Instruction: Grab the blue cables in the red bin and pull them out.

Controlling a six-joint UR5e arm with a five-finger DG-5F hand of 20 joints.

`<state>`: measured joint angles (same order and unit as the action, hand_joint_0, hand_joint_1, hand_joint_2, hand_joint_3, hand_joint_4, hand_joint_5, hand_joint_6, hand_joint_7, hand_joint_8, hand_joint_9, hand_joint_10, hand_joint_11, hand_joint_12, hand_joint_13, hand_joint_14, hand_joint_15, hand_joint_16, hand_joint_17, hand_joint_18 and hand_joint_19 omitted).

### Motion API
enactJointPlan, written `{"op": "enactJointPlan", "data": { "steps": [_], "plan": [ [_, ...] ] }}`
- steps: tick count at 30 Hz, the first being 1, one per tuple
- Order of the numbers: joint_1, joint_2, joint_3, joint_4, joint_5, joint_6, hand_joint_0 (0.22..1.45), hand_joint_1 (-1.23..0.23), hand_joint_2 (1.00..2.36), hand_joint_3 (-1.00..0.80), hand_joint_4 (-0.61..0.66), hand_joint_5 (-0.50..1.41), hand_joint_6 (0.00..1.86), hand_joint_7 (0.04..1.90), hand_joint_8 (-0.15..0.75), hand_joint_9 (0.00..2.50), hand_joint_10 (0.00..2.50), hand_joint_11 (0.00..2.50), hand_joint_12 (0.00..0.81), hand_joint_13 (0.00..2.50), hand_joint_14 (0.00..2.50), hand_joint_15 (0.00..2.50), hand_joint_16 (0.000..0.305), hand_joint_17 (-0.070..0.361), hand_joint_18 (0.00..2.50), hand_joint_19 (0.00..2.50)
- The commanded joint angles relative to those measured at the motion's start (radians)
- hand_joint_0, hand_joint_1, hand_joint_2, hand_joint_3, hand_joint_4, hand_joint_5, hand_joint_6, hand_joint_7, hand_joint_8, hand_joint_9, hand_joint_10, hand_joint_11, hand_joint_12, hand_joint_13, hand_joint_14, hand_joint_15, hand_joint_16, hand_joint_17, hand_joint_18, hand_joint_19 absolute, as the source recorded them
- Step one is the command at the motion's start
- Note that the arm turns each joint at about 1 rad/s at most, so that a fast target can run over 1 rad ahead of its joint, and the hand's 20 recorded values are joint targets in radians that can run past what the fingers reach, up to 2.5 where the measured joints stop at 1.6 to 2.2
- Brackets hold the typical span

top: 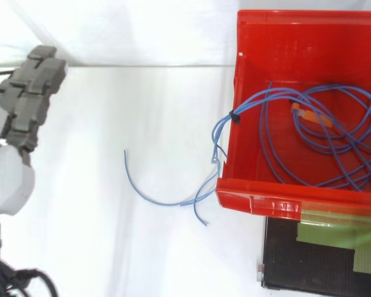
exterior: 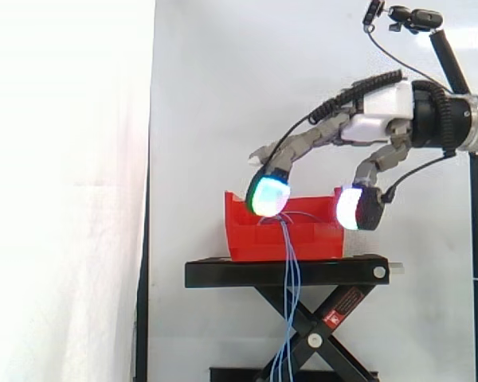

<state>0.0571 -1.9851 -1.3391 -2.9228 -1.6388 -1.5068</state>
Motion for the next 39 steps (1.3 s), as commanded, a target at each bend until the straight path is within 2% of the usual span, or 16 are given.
{"op": "enactJointPlan", "data": {
  "steps": [1,7,10,12,16,17,19,20,22,24,26,27,29,31,33,39],
  "plan": [
    [-0.01,-0.049,0.001,0.071,-0.024,0.009,0.72,-0.96,1.0,-1.0,0.3,0.59,0.01,0.6,0.296,0.48,0.01,0.34,0.373,0.21,0.01,0.15,0.057,0.129,0.12,0.35],
    [-0.013,-0.081,0.005,0.117,-0.035,0.015,0.72,-0.96,1.0,-1.0,0.3,0.59,0.01,0.59,0.295,0.48,0.01,0.33,0.374,0.21,0.01,0.15,0.057,0.129,0.12,0.35],
    [-0.013,-0.081,0.011,0.139,-0.036,0.01,0.72,-0.96,1.0,-1.0,0.29,0.59,0.01,0.59,0.295,0.48,0.01,0.34,0.374,0.21,0.01,0.15,0.057,0.129,0.12,0.35],
    [-0.013,-0.081,0.017,0.132,-0.036,0.007,0.72,-0.96,1.0,-1.0,0.3,0.59,0.01,0.59,0.293,0.48,0.01,0.34,0.374,0.21,0.01,0.15,0.057,0.129,0.13,0.34],
    [-0.014,-0.081,0.043,0.08,-0.052,-0.008,0.72,-0.97,1.0,-1.0,0.3,0.59,0.01,0.59,0.295,0.48,0.01,0.33,0.373,0.21,0.01,0.15,0.057,0.128,0.13,0.34],
    [-0.019,-0.081,0.069,0.03,-0.067,-0.032,0.73,-0.96,1.0,-1.0,0.3,0.59,0.01,0.59,0.293,0.48,0.01,0.34,0.373,0.22,0.01,0.15,0.057,0.128,0.13,0.35],
    [-0.022,-0.083,0.089,-0.003,-0.072,-0.051,0.73,-0.97,1.0,-1.0,0.3,0.59,0.01,0.6,0.294,0.48,0.01,0.33,0.373,0.22,0.01,0.15,0.057,0.128,0.13,0.35],
    [-0.025,-0.083,0.117,-0.058,-0.079,-0.098,0.73,-0.97,1.0,-1.0,0.29,0.59,0.01,0.59,0.294,0.48,0.01,0.33,0.373,0.22,0.01,0.15,0.057,0.128,0.13,0.35],
    [-0.026,-0.083,0.133,-0.105,-0.088,-0.161,0.73,-0.97,1.0,-1.0,0.29,0.59,0.01,0.59,0.293,0.48,0.01,0.34,0.373,0.22,0.01,0.15,0.057,0.128,0.13,0.34],
    [-0.028,-0.081,0.135,-0.121,-0.092,-0.204,0.73,-0.97,1.0,-1.0,0.29,0.59,0.01,0.59,0.293,0.48,0.01,0.34,0.373,0.22,0.01,0.15,0.057,0.128,0.14,0.35],
    [-0.033,-0.083,0.135,-0.119,-0.096,-0.266,0.73,-0.97,1.0,-1.0,0.29,0.59,0.01,0.6,0.293,0.48,0.01,0.33,0.373,0.22,0.01,0.15,0.057,0.128,0.13,0.35],
    [-0.037,-0.083,0.135,-0.114,-0.104,-0.338,0.73,-0.97,1.0,-1.0,0.29,0.59,0.01,0.59,0.292,0.49,0.01,0.33,0.373,0.22,0.01,0.15,0.057,0.128,0.14,0.35],
    [-0.042,-0.083,0.135,-0.101,-0.11,-0.419,0.73,-0.97,1.0,-1.0,0.29,0.59,0.01,0.6,0.293,0.48,0.01,0.33,0.373,0.22,0.01,0.15,0.057,0.128,0.14,0.35],
    [-0.045,-0.083,0.135,-0.087,-0.108,-0.47,0.73,-0.97,1.0,-1.0,0.3,0.59,0.01,0.6,0.293,0.49,0.01,0.33,0.373,0.22,0.01,0.15,0.057,0.128,0.14,0.35],
    [-0.046,-0.083,0.135,-0.079,-0.105,-0.49,0.73,-0.97,1.0,-1.0,0.3,0.59,0.01,0.6,0.293,0.49,0.01,0.33,0.373,0.22,0.01,0.15,0.057,0.128,0.14,0.34],
    [-0.046,-0.083,0.115,-0.052,-0.096,-0.482,0.73,-0.96,1.0,-1.0,0.3,0.59,0.01,0.59,0.294,0.49,0.01,0.33,0.374,0.22,0.01,0.15,0.057,0.127,0.15,0.35]
  ]
}}
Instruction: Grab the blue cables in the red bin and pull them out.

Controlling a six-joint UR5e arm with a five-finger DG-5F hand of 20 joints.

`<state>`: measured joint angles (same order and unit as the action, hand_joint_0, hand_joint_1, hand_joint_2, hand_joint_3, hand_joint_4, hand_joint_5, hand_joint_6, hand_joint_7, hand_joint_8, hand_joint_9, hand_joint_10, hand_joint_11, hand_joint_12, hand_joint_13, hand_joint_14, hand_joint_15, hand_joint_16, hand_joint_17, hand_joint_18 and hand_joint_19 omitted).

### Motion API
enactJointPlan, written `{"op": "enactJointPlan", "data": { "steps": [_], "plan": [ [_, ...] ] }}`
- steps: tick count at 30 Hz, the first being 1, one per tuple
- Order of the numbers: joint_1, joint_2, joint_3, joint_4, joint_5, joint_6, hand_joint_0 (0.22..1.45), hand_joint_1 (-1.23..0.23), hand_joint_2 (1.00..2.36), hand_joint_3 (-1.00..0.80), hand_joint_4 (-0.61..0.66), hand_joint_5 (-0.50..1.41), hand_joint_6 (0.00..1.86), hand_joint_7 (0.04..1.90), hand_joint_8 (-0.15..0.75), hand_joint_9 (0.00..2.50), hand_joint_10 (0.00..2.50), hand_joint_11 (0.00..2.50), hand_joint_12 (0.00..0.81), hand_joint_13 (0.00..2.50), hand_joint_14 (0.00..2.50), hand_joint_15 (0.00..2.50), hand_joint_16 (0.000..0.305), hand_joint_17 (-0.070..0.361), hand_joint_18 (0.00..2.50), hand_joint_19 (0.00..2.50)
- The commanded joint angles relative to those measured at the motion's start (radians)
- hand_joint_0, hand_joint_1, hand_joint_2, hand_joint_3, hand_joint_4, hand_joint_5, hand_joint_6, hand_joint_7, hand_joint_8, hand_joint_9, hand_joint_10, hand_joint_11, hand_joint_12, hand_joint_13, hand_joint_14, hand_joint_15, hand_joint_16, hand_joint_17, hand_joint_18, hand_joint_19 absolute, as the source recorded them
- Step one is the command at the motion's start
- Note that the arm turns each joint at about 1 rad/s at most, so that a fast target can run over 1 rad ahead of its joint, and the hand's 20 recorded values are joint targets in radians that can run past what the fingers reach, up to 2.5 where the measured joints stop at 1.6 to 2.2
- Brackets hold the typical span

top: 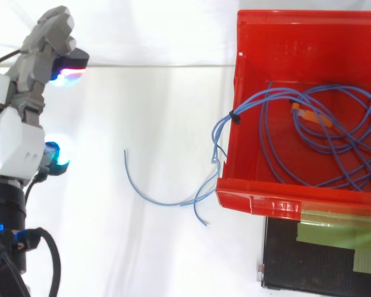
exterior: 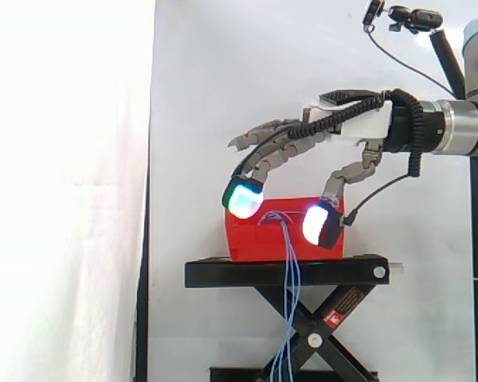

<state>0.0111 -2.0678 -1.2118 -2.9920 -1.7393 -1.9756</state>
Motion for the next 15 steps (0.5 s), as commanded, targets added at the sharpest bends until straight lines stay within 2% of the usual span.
{"op": "enactJointPlan", "data": {
  "steps": [1,2,4,5,9,12,14,15],
  "plan": [
    [0.001,0.0,-0.017,0.028,0.006,-0.012,0.73,-0.96,1.0,-1.0,0.29,0.59,0.01,0.59,0.294,0.49,0.01,0.33,0.374,0.22,0.01,0.15,0.057,0.127,0.15,0.35],
    [0.0,-0.026,-0.041,0.09,0.011,0.002,0.73,-0.96,1.0,-1.0,0.3,0.59,0.01,0.59,0.294,0.49,0.01,0.33,0.374,0.22,0.01,0.16,0.057,0.127,0.15,0.36],
    [-0.002,-0.037,-0.041,0.104,0.011,0.016,0.73,-0.96,1.0,-1.0,0.3,0.59,0.01,0.59,0.294,0.49,0.01,0.33,0.374,0.22,0.01,0.16,0.056,0.127,0.15,0.35],
    [-0.003,-0.063,-0.04,0.113,0.007,0.034,0.73,-0.96,1.0,-1.0,0.3,0.59,0.01,0.59,0.295,0.49,0.01,0.34,0.374,0.22,0.01,0.16,0.056,0.127,0.15,0.35],
    [-0.008,-0.081,-0.028,0.136,0.004,0.094,0.73,-0.96,1.0,-1.0,0.3,0.59,0.01,0.59,0.295,0.49,0.01,0.34,0.373,0.22,0.01,0.15,0.056,0.127,0.15,0.35],
    [-0.01,-0.081,-0.011,0.111,0.0,0.097,0.73,-0.96,1.0,-1.0,0.3,0.59,0.01,0.59,0.294,0.49,0.01,0.34,0.373,0.23,0.01,0.15,0.056,0.127,0.15,0.35],
    [-0.014,-0.081,0.015,0.062,-0.002,0.097,0.73,-0.96,1.0,-1.0,0.3,0.59,0.01,0.59,0.295,0.49,0.01,0.33,0.374,0.23,0.01,0.15,0.057,0.127,0.15,0.35],
    [-0.014,-0.081,0.04,0.013,-0.002,0.097,0.73,-0.96,1.0,-1.0,0.3,0.59,0.01,0.59,0.294,0.49,0.01,0.33,0.374,0.23,0.01,0.15,0.056,0.127,0.15,0.35]
  ]
}}
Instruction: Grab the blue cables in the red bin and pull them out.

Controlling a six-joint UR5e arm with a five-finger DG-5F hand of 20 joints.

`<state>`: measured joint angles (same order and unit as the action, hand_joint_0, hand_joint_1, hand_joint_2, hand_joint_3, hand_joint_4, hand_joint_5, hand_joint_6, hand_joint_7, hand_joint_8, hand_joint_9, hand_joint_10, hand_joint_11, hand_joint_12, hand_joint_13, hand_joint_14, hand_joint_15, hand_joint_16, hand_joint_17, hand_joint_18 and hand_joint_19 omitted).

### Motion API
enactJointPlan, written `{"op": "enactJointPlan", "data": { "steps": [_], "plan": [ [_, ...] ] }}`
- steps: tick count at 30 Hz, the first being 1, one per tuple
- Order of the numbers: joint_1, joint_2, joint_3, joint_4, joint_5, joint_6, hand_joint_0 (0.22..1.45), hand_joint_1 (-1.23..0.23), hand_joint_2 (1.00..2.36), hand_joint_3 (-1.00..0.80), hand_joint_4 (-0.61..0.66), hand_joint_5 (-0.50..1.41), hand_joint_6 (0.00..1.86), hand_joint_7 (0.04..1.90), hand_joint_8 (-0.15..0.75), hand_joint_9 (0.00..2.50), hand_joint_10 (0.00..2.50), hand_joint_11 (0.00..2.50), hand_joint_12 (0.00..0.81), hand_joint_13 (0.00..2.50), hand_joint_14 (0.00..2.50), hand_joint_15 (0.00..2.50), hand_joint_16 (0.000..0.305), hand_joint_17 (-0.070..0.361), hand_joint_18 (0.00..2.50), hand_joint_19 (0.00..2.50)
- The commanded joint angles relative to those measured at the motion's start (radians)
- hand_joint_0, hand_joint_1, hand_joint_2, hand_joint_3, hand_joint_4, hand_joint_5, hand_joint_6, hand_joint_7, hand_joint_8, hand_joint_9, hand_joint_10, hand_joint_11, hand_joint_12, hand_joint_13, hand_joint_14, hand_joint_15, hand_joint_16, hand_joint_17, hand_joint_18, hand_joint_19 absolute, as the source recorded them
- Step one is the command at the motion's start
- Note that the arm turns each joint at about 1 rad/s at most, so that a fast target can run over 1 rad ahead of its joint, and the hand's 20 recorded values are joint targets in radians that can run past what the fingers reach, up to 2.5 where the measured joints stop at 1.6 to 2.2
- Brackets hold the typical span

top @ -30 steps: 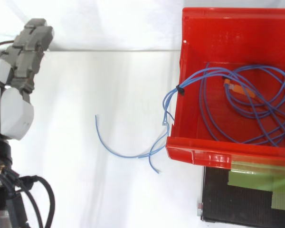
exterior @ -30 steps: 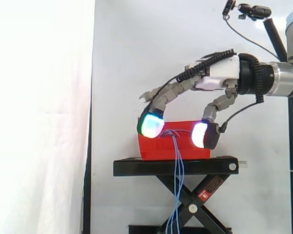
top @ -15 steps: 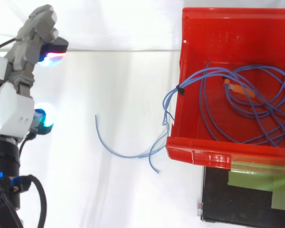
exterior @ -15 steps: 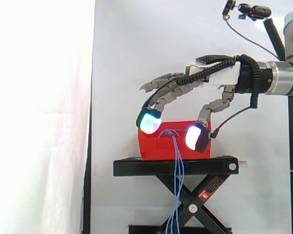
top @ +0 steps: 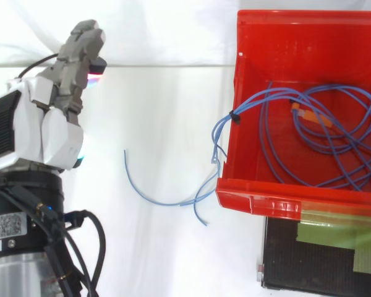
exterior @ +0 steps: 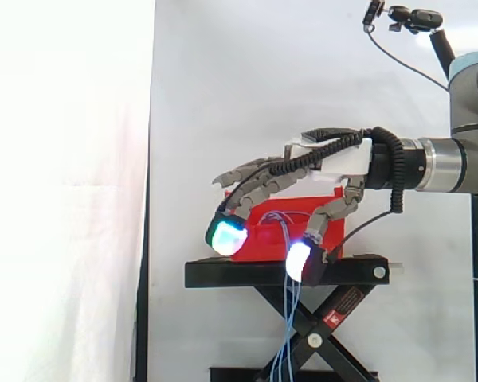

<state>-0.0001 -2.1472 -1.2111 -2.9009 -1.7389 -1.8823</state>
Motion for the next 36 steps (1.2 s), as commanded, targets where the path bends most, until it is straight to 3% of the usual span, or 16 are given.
{"op": "enactJointPlan", "data": {
  "steps": [1,4,8,17,19,22,28,32,36],
  "plan": [
    [-0.003,-0.002,0.047,-0.09,-0.002,0.004,0.73,-0.96,1.0,-1.0,0.3,0.59,0.01,0.6,0.294,0.49,0.01,0.33,0.374,0.23,0.01,0.15,0.057,0.127,0.15,0.34],
    [-0.006,0.0,0.094,-0.164,-0.002,0.001,0.73,-0.96,1.0,-1.0,0.3,0.59,0.01,0.59,0.294,0.49,0.01,0.33,0.374,0.23,0.01,0.16,0.056,0.127,0.15,0.35],
    [-0.009,-0.002,0.125,-0.207,-0.002,-0.019,0.73,-0.96,1.0,-1.0,0.31,0.59,0.01,0.59,0.296,0.49,0.01,0.33,0.374,0.23,0.01,0.15,0.056,0.127,0.15,0.34],
    [-0.026,-0.002,0.131,-0.208,-0.016,-0.1,0.71,-0.97,1.0,-1.0,0.23,0.59,0.01,0.59,0.293,0.49,0.01,0.34,0.378,0.23,0.01,0.16,0.057,0.129,0.15,0.35],
    [-0.026,-0.002,0.13,-0.187,-0.021,-0.16,0.71,-0.99,1.0,-1.0,0.2,0.59,0.01,0.59,0.287,0.48,0.01,0.33,0.377,0.22,0.01,0.16,0.057,0.129,0.15,0.36],
    [-0.026,-0.002,0.12,-0.169,-0.018,-0.195,0.69,-1.01,1.0,-1.0,0.2,0.6,0.01,0.6,0.288,0.47,0.01,0.32,0.378,0.22,0.01,0.16,0.058,0.129,0.15,0.35],
    [-0.032,-0.002,0.064,-0.146,-0.016,-0.194,0.69,-1.02,1.0,-1.0,0.2,0.59,0.0,0.61,0.284,0.46,0.01,0.33,0.377,0.22,0.01,0.16,0.057,0.129,0.15,0.35],
    [-0.035,-0.002,0.019,-0.08,-0.021,-0.188,0.7,-1.03,1.0,-1.0,0.2,0.59,0.0,0.62,0.282,0.46,0.01,0.33,0.375,0.22,0.01,0.16,0.057,0.128,0.14,0.35],
    [-0.038,-0.002,0.016,-0.075,-0.022,-0.189,0.7,-1.03,1.0,-1.0,0.2,0.59,0.0,0.62,0.281,0.46,0.01,0.33,0.374,0.22,0.01,0.15,0.057,0.128,0.15,0.35]
  ]
}}
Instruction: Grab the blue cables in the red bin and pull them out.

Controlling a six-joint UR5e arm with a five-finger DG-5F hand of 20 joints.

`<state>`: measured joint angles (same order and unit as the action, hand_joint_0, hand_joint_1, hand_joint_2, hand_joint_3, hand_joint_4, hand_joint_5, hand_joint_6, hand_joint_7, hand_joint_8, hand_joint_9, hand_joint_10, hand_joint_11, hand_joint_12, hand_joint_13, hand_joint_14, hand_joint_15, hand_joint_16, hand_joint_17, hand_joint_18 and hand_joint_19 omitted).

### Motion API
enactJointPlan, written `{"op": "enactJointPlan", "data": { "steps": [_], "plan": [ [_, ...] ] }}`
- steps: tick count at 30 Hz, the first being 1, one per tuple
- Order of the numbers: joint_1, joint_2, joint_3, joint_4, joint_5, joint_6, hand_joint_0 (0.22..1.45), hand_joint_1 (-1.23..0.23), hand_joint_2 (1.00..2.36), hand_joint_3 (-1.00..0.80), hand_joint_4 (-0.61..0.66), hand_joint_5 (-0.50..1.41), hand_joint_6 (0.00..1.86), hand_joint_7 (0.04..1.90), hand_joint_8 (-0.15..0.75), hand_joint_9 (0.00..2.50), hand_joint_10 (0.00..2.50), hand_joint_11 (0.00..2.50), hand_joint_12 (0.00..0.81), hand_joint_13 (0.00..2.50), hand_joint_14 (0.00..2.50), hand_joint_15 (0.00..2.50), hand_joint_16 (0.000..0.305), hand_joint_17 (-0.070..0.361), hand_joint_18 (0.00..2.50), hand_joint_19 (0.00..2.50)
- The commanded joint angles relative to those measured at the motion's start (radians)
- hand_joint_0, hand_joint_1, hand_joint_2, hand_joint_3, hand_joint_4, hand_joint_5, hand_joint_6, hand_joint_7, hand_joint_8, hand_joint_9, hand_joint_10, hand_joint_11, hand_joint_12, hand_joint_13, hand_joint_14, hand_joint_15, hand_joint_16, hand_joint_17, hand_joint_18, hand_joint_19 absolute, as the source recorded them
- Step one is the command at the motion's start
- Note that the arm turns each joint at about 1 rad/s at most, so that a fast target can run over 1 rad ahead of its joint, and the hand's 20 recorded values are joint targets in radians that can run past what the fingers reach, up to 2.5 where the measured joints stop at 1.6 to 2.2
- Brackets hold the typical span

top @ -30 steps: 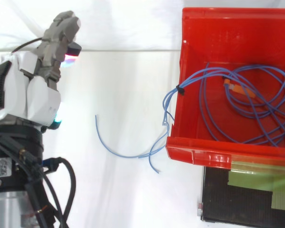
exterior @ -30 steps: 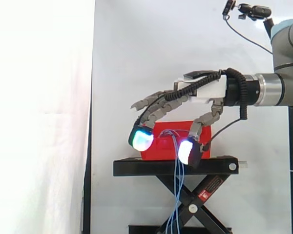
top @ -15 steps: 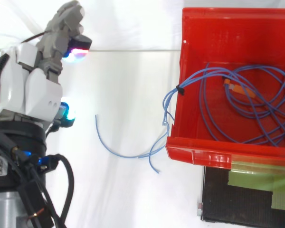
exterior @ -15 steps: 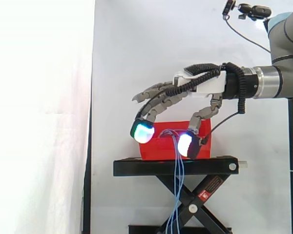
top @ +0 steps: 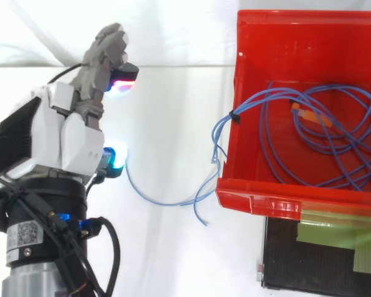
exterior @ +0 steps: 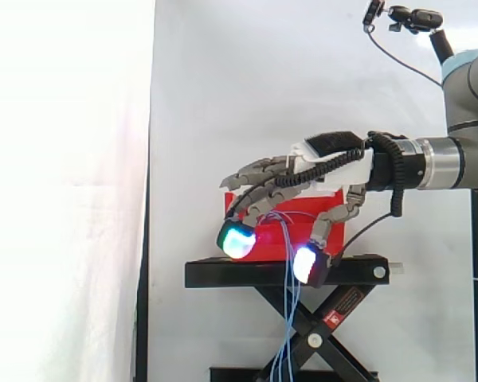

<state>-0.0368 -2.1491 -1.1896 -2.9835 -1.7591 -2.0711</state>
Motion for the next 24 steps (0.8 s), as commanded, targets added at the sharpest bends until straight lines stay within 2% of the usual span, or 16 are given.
{"op": "enactJointPlan", "data": {
  "steps": [1,7,15,20,24],
  "plan": [
    [-0.002,0.0,-0.004,0.003,-0.006,0.001,0.7,-1.03,1.0,-1.0,0.2,0.6,0.0,0.62,0.281,0.46,0.01,0.34,0.373,0.22,0.01,0.16,0.057,0.127,0.15,0.35],
    [-0.003,0.0,-0.004,0.011,-0.014,-0.001,0.71,-1.03,1.0,-1.0,0.2,0.6,0.0,0.62,0.28,0.46,0.01,0.34,0.372,0.22,0.0,0.15,0.056,0.126,0.15,0.35],
    [-0.014,0.0,-0.005,0.021,-0.013,0.001,0.72,-1.03,1.0,-1.0,0.19,0.61,0.0,0.64,0.278,0.46,0.01,0.34,0.368,0.23,0.01,0.15,0.055,0.124,0.15,0.35],
    [-0.034,0.0,-0.005,0.02,-0.025,0.001,0.72,-1.03,1.0,-1.0,0.2,0.62,0.0,0.65,0.278,0.47,0.01,0.33,0.366,0.23,0.01,0.15,0.055,0.124,0.16,0.36],
    [-0.041,0.0,-0.008,0.015,-0.04,0.001,0.72,-1.03,1.0,-1.0,0.19,0.62,0.0,0.65,0.278,0.47,0.01,0.34,0.367,0.23,0.01,0.16,0.055,0.123,0.16,0.36]
  ]
}}
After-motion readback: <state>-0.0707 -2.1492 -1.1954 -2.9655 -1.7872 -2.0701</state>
